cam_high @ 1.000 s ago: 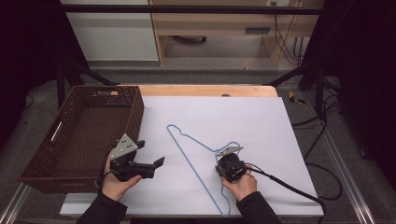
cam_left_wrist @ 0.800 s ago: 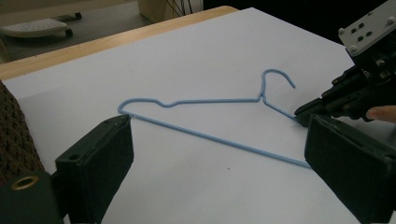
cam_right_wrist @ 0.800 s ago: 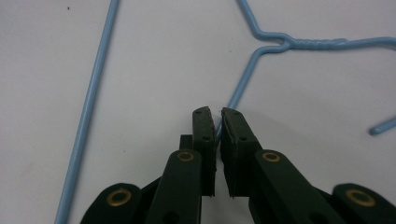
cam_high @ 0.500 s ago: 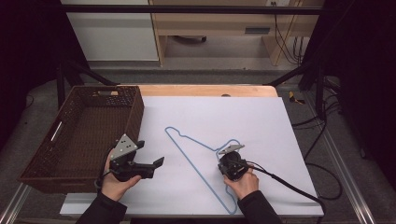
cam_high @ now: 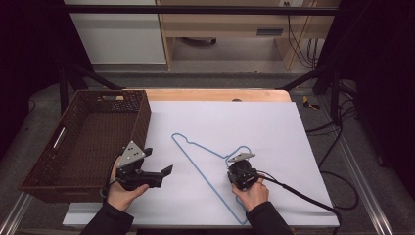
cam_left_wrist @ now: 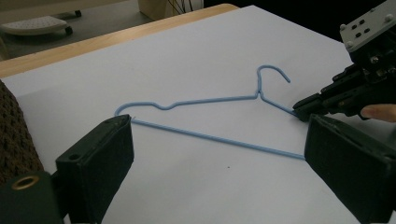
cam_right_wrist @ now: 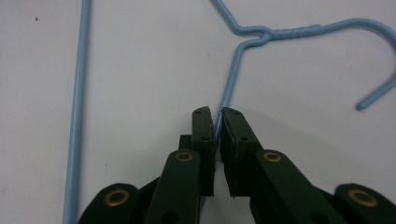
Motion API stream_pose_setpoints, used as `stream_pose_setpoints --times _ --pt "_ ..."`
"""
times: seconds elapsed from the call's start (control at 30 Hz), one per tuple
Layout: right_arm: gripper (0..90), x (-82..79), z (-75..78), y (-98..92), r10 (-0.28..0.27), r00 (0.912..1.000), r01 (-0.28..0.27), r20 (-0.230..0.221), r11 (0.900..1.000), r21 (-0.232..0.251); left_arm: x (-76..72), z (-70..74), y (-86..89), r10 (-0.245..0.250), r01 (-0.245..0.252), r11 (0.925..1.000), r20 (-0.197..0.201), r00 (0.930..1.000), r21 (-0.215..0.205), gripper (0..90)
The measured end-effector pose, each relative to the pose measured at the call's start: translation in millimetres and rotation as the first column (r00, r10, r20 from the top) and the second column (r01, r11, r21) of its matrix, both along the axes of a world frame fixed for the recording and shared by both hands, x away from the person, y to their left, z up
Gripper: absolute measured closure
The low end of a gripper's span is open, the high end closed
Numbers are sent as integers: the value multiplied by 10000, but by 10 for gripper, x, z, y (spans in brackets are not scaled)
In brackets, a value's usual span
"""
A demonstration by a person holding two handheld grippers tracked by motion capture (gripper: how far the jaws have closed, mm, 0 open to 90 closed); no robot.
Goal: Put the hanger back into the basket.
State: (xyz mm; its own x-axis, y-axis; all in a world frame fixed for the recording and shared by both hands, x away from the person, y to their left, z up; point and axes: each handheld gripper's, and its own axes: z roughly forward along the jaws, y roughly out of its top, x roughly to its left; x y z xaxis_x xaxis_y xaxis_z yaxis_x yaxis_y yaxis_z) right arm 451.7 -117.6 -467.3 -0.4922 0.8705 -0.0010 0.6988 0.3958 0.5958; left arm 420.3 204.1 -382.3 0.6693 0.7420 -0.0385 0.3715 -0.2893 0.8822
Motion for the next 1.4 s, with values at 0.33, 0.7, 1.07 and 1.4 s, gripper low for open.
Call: stream_pose_setpoints --times 0.33,0.7,1.07,1.4 --pt "869 25 20 3 -420 9987 426 -291 9989 185 5 -22 -28 14 -13 10000 -139 9999 71 81" --pt "879 10 111 -73 -92 9998 86 162 9991 414 8 -19 -24 16 -15 9999 -118 9999 99 82" --pt "879 -36 234 -120 473 9956 -515 811 9973 516 93 44 -180 -316 320 9979 -83 9995 559 81" --pt "879 -62 305 -147 607 9921 -685 1094 9952 694 339 84 -513 -1163 1191 9846 -286 9928 1279 72"
